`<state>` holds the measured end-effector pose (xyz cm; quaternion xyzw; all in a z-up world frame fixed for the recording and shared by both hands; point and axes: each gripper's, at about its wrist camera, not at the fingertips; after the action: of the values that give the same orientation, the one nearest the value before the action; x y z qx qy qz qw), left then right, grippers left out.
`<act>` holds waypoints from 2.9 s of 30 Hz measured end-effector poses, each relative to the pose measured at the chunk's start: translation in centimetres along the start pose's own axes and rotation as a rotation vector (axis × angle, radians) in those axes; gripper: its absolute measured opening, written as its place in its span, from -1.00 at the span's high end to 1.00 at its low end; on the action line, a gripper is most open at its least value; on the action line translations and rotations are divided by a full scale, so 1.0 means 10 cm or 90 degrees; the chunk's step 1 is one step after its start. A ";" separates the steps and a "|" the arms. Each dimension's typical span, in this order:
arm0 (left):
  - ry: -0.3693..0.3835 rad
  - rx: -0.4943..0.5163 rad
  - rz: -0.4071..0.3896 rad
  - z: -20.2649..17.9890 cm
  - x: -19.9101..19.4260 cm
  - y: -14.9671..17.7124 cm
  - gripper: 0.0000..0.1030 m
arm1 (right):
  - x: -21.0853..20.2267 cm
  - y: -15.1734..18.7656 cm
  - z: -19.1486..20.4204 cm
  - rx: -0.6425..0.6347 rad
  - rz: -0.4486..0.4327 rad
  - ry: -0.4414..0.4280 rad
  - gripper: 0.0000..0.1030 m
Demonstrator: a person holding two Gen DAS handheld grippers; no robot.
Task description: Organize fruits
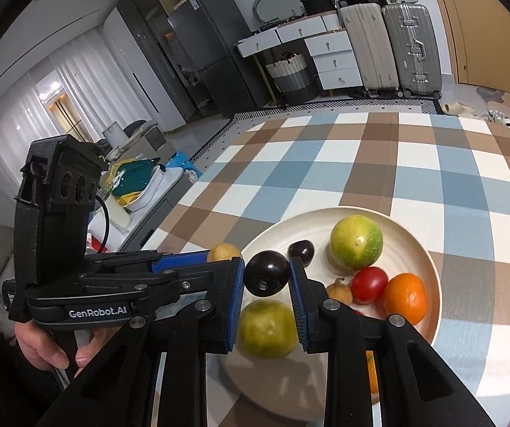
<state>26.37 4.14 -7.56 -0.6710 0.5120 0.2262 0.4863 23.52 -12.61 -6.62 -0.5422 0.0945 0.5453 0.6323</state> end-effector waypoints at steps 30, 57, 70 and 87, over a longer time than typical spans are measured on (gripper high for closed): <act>-0.035 0.017 -0.015 -0.12 -0.02 0.02 0.49 | -0.25 0.06 -0.27 0.049 -0.070 0.029 -0.05; -0.246 0.074 -0.382 -0.67 -0.88 1.00 -0.99 | -1.13 1.01 0.31 -0.073 -0.372 0.260 -0.99; -0.310 0.068 -0.476 -0.59 -0.85 1.33 -0.99 | -1.09 1.24 0.31 -0.084 -0.411 0.276 -0.99; -0.310 0.084 -0.439 -0.42 -0.58 1.31 -0.99 | -0.87 1.20 0.15 -0.078 -0.351 0.303 -0.99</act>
<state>11.51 3.07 -6.63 -0.6971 0.1414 0.1691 0.6822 9.94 -18.71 -6.79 -0.6959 0.0565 0.2180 0.6819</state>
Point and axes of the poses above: each gripper's, at about its wrist camera, not at the fingertips, and x roughly the way its jaws point, z to its left, y to its underside, and after that the axes turned 7 degrees about z, right-handed
